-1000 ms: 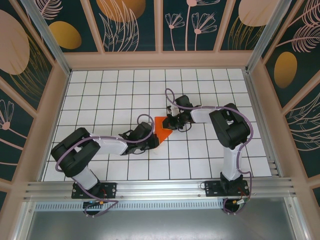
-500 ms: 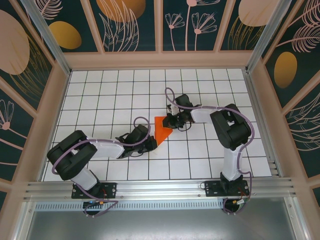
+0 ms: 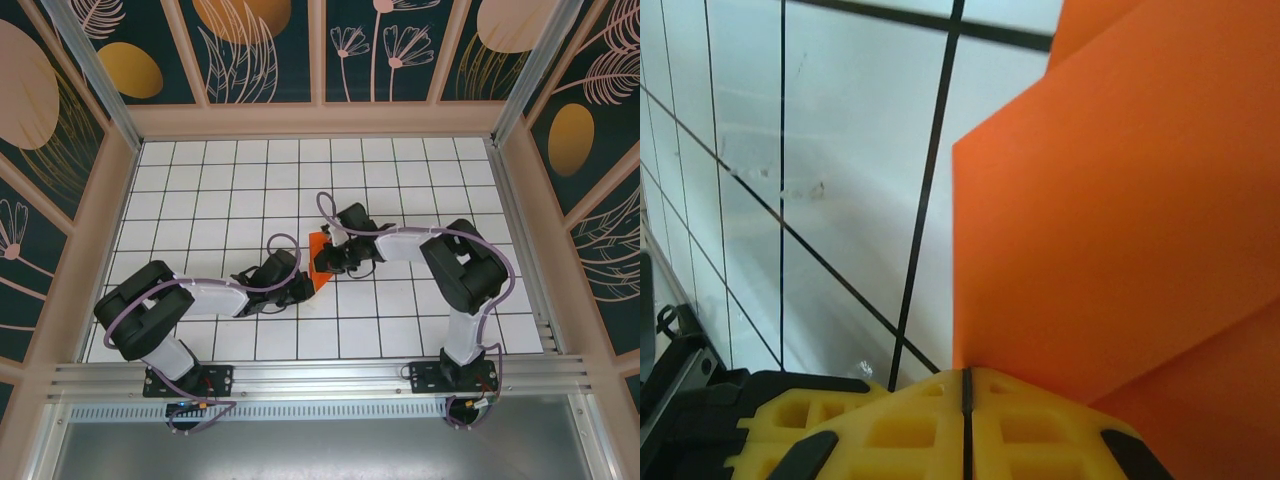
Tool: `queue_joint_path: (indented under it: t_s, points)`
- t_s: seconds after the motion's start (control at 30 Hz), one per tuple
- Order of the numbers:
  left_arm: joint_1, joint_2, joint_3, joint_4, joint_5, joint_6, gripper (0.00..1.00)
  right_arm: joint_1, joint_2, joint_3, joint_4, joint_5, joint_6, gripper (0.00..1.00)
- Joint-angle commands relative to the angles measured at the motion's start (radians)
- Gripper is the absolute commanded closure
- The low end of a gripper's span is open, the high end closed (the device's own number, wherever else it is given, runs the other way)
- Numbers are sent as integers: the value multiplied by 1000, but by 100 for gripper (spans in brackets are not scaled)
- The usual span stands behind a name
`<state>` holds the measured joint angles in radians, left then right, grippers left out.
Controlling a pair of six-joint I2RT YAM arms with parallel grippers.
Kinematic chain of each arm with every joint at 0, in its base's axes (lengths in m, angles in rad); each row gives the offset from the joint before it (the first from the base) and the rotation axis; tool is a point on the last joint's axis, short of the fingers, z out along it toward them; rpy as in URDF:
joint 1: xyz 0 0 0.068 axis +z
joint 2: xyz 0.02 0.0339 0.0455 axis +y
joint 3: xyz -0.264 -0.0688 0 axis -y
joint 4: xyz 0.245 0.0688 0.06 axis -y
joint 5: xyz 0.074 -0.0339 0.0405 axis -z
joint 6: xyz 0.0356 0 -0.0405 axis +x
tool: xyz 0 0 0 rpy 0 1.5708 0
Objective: Fold a paper plane with a square sheet of paper (pick it up from the middle)
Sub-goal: Fourth fold the wing at the center of the table.
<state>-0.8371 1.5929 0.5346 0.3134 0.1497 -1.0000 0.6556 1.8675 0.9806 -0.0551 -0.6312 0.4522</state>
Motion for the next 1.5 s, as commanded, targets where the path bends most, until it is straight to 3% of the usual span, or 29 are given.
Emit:
queue_joint_path:
  t_s: [0.0, 0.23, 0.47, 0.83, 1.13, 1.47]
  points:
    - [-4, 24, -19, -99, -1, -8, 100, 7, 32, -21, 10, -33, 10, 90]
    - [-5, -20, 6, -60, -16, -1, 100, 9, 67, -25, -22, 2, -1, 91]
    - [-4, -51, 4, 75, -8, -3, 91, 7, 69, -22, -27, 22, -3, 92]
    - [-4, 60, -2, -10, 23, -41, 99, -8, 73, -18, -23, 18, -12, 93]
    - [-4, 41, -41, -107, 47, -71, 100, -97, 92, -5, 55, 28, -44, 93]
    - [-5, 49, -51, -94, 68, -62, 100, -190, 183, 169, -9, 123, -56, 93]
